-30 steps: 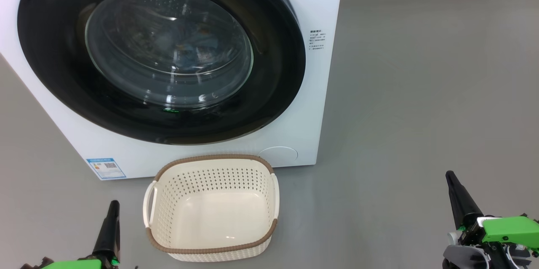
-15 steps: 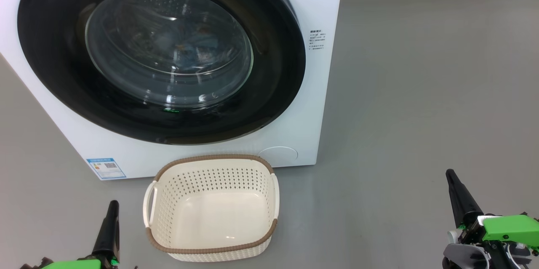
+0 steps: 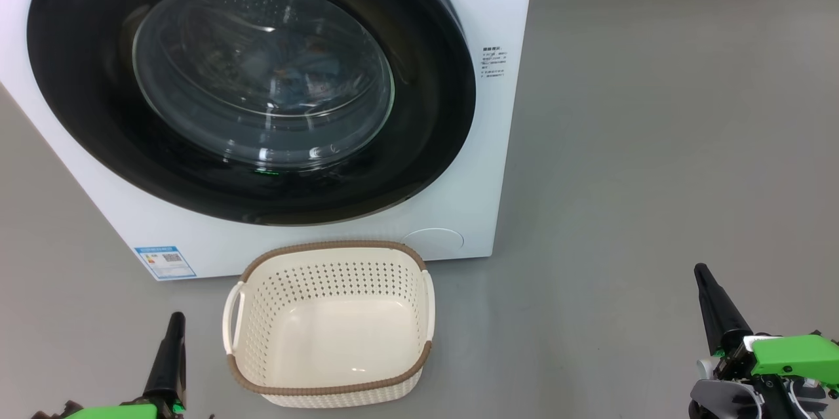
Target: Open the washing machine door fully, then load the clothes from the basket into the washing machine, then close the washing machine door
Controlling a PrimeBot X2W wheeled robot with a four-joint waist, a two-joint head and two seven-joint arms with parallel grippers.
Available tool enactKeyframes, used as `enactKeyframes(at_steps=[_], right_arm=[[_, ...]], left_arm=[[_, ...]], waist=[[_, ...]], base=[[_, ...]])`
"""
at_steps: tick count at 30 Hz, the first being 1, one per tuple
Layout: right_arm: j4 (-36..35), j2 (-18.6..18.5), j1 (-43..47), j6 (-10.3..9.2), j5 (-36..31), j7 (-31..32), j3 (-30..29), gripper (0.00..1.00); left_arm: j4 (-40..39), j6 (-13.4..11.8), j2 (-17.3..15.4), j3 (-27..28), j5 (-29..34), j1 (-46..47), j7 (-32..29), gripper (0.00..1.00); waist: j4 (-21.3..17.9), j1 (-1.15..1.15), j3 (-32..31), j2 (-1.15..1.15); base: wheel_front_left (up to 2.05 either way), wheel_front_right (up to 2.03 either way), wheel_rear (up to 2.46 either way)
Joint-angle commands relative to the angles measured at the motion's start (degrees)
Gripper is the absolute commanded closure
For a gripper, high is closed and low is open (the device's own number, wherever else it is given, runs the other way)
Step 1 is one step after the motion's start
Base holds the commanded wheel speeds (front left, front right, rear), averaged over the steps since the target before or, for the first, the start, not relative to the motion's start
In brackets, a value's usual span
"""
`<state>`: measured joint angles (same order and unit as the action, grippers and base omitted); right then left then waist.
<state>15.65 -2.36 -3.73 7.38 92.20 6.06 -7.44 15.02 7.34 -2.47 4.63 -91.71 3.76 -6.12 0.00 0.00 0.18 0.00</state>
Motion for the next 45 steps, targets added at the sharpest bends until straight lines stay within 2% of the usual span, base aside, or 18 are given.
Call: enactKeyframes(at_steps=[1,45], right_arm=[[-1.63,-0.65,-2.44,0.11,0.06,0.33,1.04,1.0],[-1.63,-0.58,-2.45,0.11,-0.02,0.41,0.95,1.0]], left_arm=[[-0.99,0.14,-0.46,1.88,-0.46,2.42,-0.35,1.0],[-0.99,0.14,-0.44,1.92,-0.43,2.43,-0.39,1.0]], waist=[[0.0,0.0,0.0,0.0],[0.0,0.0,0.0,0.0]], base=[[0.0,0.0,0.0],[0.0,0.0,0.0]])
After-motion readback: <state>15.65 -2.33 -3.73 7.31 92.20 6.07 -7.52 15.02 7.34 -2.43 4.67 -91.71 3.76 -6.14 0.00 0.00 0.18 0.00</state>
